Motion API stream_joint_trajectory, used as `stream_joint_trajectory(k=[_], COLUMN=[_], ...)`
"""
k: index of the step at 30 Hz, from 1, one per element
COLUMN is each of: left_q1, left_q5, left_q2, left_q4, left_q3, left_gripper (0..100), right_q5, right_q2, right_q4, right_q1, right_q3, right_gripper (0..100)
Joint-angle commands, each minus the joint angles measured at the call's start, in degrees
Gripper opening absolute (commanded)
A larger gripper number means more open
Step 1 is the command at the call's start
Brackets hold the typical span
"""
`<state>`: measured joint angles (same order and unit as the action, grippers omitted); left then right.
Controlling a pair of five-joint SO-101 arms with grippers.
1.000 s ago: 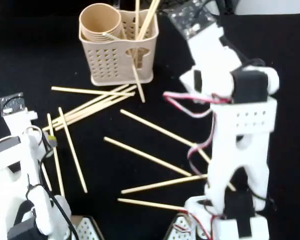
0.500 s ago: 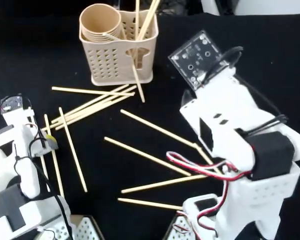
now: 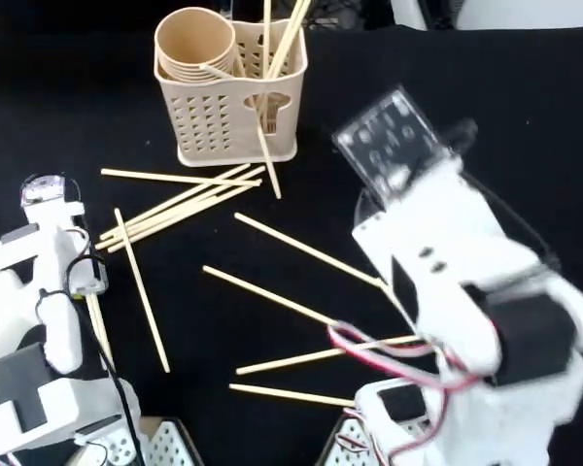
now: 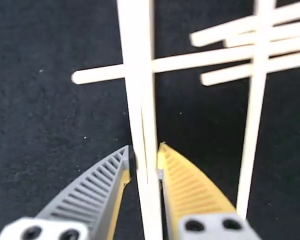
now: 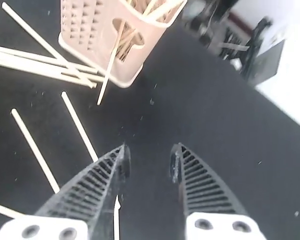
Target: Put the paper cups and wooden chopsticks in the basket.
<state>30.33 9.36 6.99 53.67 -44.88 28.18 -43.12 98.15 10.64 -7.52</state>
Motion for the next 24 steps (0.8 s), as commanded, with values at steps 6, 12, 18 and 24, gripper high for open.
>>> stream_joint_trajectory(k=[6, 12, 18, 24], left_q1=[0.0, -0.3, -2.2, -3.3], left_q5=[0.4, 0.4, 0.4, 0.4], left_q2=[0.0, -0.1, -0.1, -0.1], left_q4=[0.6, 0.7, 0.7, 1.0], left_q3=[1.0, 1.0, 1.0, 1.0], left_gripper=[17, 17, 5, 3], right_q5=[0.4, 0.4, 0.1, 0.4], right_q2=[-7.3, -10.6, -16.0, -19.7], right_q4=[2.2, 0.4, 0.6, 0.4], right_q1=[0.4, 0.4, 0.4, 0.3], right_q3=[5.6, 10.8, 11.4, 19.2], right_gripper=[14.8, 14.8, 14.8, 14.8])
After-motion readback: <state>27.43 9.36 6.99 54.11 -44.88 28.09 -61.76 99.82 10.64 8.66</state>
